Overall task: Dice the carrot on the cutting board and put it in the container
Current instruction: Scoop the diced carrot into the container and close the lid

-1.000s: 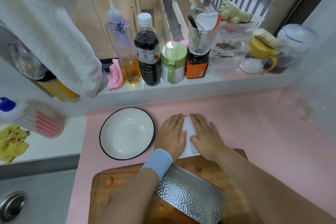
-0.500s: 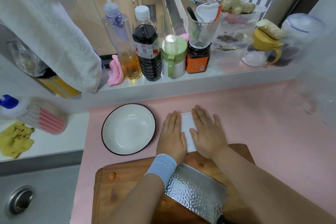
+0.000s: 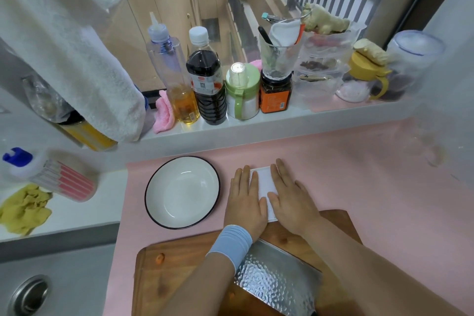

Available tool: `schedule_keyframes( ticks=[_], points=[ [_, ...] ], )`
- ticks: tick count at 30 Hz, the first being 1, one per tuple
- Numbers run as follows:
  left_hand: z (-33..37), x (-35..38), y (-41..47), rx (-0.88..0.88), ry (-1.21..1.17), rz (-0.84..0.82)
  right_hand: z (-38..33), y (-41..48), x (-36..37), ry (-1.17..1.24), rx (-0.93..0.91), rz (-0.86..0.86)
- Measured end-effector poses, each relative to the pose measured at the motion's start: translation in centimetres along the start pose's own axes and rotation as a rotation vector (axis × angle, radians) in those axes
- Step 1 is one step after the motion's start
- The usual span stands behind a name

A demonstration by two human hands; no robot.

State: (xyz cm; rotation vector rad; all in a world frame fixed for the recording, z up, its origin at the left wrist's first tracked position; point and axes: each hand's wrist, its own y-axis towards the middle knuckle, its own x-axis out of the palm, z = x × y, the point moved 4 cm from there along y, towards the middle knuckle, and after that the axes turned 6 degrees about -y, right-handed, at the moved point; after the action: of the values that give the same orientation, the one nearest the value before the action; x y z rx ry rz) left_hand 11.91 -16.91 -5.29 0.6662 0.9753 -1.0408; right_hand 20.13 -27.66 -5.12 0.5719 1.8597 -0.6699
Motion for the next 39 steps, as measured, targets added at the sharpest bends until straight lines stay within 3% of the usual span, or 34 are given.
schedule_keyframes(
  ticks=[5,11,19,25,29,34,39],
  points=[
    [-0.1,-0.4,0.2,0.061,-0.013,0.013,0.7,-0.5,0.3,0.060,-0.069,0.025],
    [-1.2,-0.6,4.0,0.059,0.057,0.013,0.0,2.7,-0.9,-0.194,0.043,0.014],
    [-2.2,-1.3,8.3,0.002,0.090,0.025,0.3,7.5,-1.9,-0.285,0.086,0.065],
    [-2.0,-2.1,7.2,-0.054,0.039,-0.028,-0.8,5.2,-1.9,-0.153,0.126,0.278],
    [-3.3,-6.0,2.7,-0.096,-0.124,0.138,-1.0,0.1,-2.6,-0.027,0.174,0.429],
    [-7.2,-9.6,-7.1,-0.146,-0.180,0.520,-2.7,-8.0,-3.0,-0.059,0.135,0.181],
    [-9.9,-9.1,-15.3,-0.282,-0.172,0.533,-3.8,-15.5,-1.8,-0.163,0.224,0.020]
  ],
)
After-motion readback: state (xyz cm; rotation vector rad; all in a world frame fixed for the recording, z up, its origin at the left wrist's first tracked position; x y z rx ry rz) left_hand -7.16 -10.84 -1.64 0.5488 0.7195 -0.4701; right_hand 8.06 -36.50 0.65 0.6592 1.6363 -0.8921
